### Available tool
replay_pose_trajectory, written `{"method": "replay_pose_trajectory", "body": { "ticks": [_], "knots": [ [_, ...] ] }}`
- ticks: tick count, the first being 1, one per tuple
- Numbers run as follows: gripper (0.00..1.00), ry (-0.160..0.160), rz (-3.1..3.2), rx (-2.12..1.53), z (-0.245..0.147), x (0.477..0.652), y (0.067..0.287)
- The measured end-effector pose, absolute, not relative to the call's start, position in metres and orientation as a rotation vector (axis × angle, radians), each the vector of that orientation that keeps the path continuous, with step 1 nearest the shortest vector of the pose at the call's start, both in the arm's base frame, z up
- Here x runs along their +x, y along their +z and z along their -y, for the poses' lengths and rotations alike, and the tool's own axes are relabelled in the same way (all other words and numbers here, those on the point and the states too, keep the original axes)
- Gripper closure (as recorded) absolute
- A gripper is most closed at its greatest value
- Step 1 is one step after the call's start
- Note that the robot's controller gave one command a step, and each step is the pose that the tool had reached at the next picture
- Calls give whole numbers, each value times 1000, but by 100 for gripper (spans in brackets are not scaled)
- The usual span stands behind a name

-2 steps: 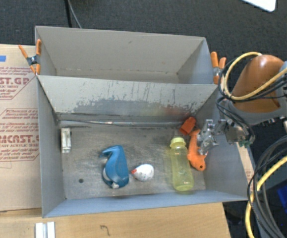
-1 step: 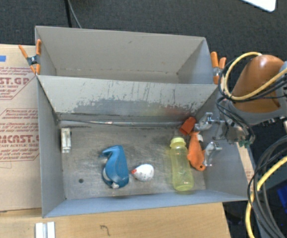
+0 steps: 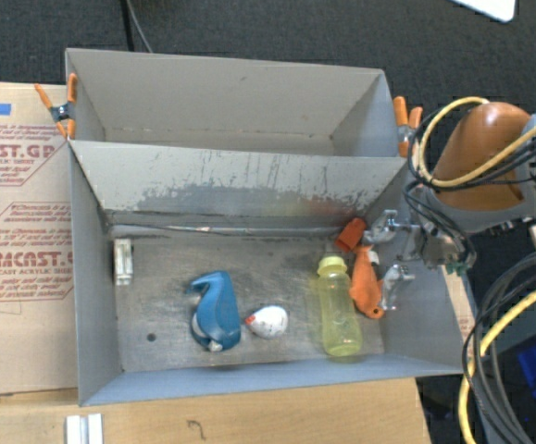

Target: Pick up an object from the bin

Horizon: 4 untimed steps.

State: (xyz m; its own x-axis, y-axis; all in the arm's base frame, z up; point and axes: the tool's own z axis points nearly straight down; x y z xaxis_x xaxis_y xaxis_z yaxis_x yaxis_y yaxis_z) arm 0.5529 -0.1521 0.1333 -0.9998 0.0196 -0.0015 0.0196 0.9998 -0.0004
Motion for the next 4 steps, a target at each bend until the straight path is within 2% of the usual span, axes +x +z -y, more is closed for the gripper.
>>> {"method": "replay_pose_trajectory", "body": {
  "ticks": [1,2,3,4],
  "knots": [
    [100,2,-3132,171,146,548,78],
    [100,2,-3132,171,146,548,78],
    [100,-1,-3119,-326,100,524,194],
    [100,1,-3122,-324,101,523,192]
  ]
}}
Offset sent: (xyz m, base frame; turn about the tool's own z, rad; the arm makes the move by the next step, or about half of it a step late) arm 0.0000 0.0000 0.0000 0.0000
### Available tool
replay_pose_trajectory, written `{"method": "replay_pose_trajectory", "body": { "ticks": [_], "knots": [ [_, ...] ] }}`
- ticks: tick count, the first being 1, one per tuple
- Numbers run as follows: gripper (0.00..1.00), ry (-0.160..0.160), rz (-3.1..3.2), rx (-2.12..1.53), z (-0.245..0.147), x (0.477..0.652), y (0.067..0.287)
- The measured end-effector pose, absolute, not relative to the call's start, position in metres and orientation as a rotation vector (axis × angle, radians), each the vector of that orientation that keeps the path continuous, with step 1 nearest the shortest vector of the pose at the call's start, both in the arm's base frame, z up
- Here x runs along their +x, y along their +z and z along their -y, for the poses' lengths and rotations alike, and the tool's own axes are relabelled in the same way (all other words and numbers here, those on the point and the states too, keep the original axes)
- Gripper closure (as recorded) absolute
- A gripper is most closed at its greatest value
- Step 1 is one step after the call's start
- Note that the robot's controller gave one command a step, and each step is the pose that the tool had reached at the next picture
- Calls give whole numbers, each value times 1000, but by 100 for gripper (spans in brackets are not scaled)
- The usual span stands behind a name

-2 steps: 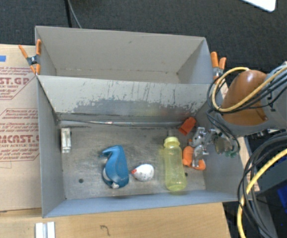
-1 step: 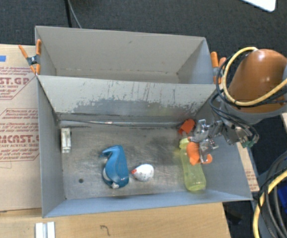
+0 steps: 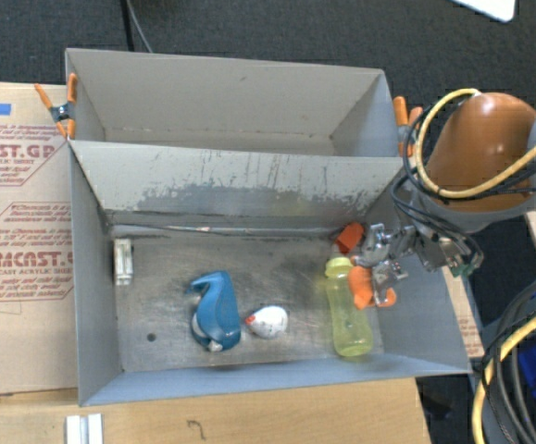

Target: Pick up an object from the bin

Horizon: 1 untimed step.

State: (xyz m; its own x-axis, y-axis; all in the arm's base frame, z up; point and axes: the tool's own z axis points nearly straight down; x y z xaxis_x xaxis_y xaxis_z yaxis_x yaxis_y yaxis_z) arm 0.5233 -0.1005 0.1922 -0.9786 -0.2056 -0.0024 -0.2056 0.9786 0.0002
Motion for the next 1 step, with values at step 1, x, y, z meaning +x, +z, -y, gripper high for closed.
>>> {"method": "replay_pose_trajectory", "body": {
  "ticks": [1],
  "knots": [
    [100,5,-3117,-421,109,521,224]
  ]
}}
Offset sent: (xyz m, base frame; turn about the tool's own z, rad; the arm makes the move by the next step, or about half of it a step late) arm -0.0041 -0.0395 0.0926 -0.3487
